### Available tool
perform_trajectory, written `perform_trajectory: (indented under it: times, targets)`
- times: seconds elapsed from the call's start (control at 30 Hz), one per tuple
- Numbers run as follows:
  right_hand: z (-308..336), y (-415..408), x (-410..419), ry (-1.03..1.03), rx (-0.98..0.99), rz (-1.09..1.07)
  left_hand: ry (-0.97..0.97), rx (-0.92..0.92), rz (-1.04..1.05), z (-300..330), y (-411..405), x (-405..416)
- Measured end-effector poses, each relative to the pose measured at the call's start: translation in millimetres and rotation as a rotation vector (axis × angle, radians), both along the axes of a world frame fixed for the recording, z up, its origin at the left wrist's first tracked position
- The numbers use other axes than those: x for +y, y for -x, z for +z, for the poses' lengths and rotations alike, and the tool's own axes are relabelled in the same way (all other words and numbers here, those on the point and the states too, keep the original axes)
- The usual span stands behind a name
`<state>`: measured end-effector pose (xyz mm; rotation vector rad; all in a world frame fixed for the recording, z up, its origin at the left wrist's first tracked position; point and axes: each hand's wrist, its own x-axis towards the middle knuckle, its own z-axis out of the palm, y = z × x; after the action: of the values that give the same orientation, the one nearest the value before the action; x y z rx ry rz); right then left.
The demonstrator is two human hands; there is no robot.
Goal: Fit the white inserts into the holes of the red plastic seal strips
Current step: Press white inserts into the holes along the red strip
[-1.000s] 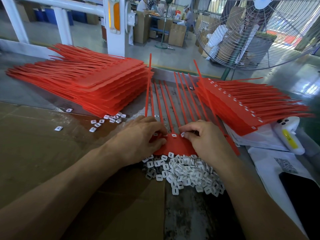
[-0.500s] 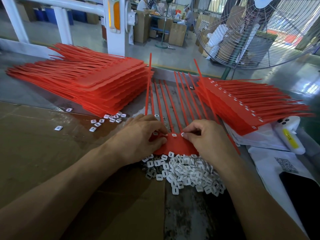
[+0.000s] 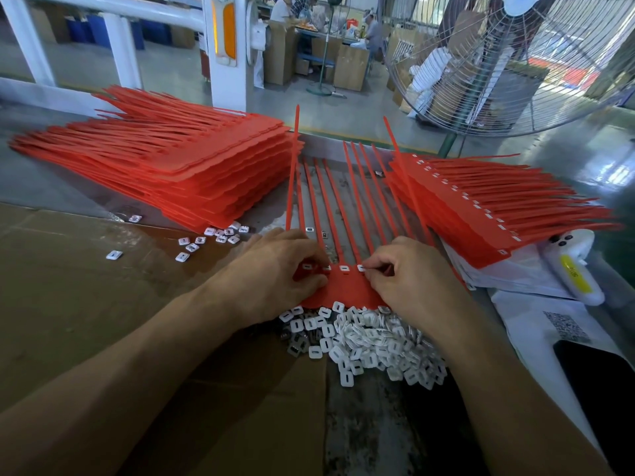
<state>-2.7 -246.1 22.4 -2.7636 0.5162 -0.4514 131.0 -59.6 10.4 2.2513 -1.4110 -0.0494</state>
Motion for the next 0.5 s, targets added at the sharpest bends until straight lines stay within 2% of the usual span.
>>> perform_trajectory:
  times: [0.23, 0.5]
  targets:
    - [6, 2, 12, 0.187, 0.101, 0.016, 0.0, 0.001, 0.007, 2, 2, 0]
    - [11, 8, 13, 0.114, 0.067, 0.034, 0.005, -0.008, 0.015, 2, 3, 0]
